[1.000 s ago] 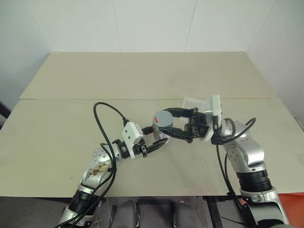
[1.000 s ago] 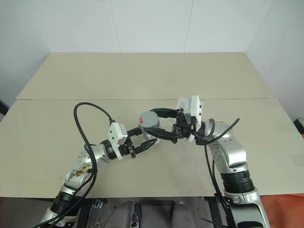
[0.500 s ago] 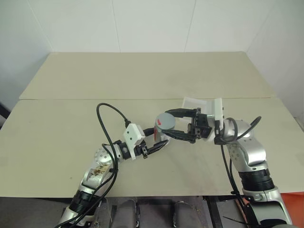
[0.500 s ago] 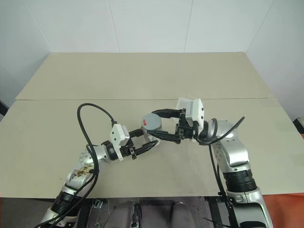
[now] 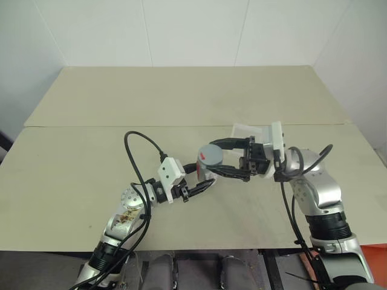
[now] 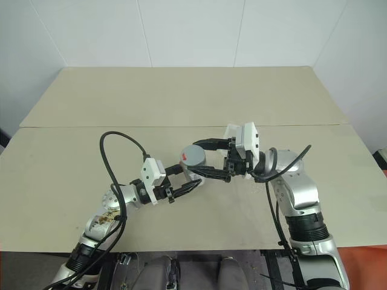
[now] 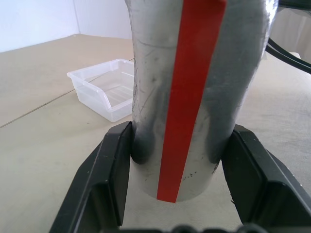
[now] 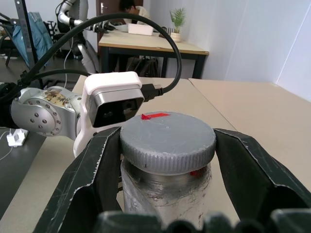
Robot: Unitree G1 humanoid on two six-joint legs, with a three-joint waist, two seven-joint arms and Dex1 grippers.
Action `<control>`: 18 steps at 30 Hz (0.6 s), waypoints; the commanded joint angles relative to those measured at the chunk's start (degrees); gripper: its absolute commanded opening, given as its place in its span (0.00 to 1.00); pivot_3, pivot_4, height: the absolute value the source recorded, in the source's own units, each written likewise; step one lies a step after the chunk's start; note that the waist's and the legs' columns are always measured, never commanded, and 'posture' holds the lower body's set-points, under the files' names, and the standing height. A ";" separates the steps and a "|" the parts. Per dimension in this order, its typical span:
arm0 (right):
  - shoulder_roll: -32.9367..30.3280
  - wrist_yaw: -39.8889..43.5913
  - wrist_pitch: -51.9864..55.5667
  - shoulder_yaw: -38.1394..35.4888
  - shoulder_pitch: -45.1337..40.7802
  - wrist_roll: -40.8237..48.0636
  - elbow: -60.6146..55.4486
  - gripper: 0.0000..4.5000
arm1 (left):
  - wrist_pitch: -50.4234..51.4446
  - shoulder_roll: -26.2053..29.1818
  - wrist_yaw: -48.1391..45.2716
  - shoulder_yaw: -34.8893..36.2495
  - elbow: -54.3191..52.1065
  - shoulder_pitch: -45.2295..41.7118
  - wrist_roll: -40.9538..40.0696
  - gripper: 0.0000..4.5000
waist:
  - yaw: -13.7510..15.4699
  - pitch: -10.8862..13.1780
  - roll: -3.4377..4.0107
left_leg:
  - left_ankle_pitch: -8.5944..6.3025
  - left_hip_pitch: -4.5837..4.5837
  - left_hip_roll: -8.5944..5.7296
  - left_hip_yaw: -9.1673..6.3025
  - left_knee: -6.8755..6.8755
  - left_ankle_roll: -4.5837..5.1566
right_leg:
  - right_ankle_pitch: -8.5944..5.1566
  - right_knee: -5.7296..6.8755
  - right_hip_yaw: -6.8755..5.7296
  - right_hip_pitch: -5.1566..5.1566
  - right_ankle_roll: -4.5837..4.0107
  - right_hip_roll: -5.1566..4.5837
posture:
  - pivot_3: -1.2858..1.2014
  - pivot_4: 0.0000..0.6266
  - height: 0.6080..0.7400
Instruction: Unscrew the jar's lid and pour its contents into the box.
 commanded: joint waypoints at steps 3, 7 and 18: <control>0.61 -0.91 -3.77 -1.56 -0.52 -0.51 -1.01 0.72 | -1.08 -0.20 -0.47 -0.65 -0.84 0.07 0.14 0.54 | 0.00 0.00 0.00 | 0.00 0.00 0.00 0.00 0.00 0.00 | 0.00 0.00 0.00 0.00 0.00 0.00 | 0.52 0.24 1.00; 1.44 -2.31 -5.91 -1.34 -0.22 -2.43 -1.05 0.72 | -1.11 -0.26 -0.28 -0.67 -0.86 0.06 0.20 0.54 | 0.00 0.00 0.00 | 0.00 0.00 0.00 0.00 0.00 0.00 | 0.00 0.00 0.00 0.00 0.00 0.00 | 0.52 0.24 1.00; 4.19 -3.90 -2.59 -2.56 -0.10 1.73 -2.68 0.72 | -1.41 -0.34 -0.19 -0.65 -0.87 0.17 0.36 0.54 | 0.00 0.00 0.00 | 0.00 0.00 0.00 0.00 0.00 -0.01 | 0.00 0.01 0.00 0.00 0.00 0.00 | 0.52 0.24 1.00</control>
